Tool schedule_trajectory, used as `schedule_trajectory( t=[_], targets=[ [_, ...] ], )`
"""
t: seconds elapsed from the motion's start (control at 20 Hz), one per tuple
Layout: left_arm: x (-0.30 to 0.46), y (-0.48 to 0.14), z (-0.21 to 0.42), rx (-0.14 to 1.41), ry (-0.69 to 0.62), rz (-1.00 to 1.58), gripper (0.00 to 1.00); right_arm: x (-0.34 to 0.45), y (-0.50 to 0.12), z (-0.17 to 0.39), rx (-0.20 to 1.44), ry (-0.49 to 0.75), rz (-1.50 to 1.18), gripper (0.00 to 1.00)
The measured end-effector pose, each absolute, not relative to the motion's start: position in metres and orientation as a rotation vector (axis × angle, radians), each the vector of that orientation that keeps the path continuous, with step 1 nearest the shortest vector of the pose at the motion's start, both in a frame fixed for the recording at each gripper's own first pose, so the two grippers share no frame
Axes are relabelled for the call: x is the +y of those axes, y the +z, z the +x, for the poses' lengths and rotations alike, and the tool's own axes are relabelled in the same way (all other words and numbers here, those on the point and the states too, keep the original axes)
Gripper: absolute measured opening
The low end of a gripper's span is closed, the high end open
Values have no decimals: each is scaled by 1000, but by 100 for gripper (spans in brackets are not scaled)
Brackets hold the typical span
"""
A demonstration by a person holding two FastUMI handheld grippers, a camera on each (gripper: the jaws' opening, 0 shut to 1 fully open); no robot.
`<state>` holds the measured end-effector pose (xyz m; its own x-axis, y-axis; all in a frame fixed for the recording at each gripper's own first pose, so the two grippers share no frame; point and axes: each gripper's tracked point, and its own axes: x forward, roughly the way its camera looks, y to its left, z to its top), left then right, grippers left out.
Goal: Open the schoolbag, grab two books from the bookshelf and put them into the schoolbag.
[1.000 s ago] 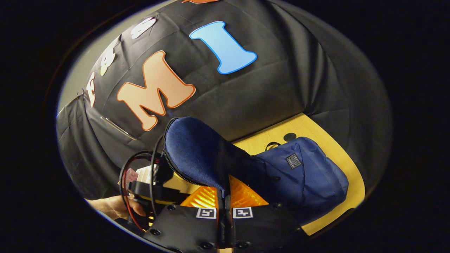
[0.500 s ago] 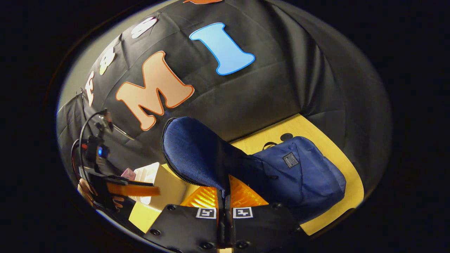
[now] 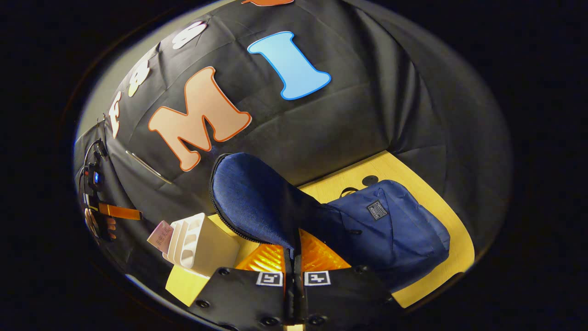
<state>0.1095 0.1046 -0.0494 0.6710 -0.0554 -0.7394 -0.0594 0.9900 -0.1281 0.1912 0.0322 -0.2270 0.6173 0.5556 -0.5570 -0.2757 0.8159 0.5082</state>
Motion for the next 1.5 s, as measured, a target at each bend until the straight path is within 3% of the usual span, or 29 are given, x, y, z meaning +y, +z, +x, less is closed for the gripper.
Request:
schedule_trajectory(
  t=[0.6, 0.95, 1.35, 1.45, 1.5],
  targets=[
    [318, -87, 59, 934, 282, -115, 95, 31, -224, 192, 763, 452, 387, 4],
    [350, -165, 61, 1097, 351, -235, 94, 27, -225, 189, 761, 436, 382, 4],
    [358, -198, 65, 1178, 353, -256, 93, 26, -225, 192, 765, 425, 388, 4],
    [361, -204, 64, 1215, 372, -260, 83, 27, -227, 191, 768, 425, 389, 3],
    [362, -208, 62, 1233, 382, -259, 68, 28, -227, 192, 769, 425, 387, 3]
  ],
)
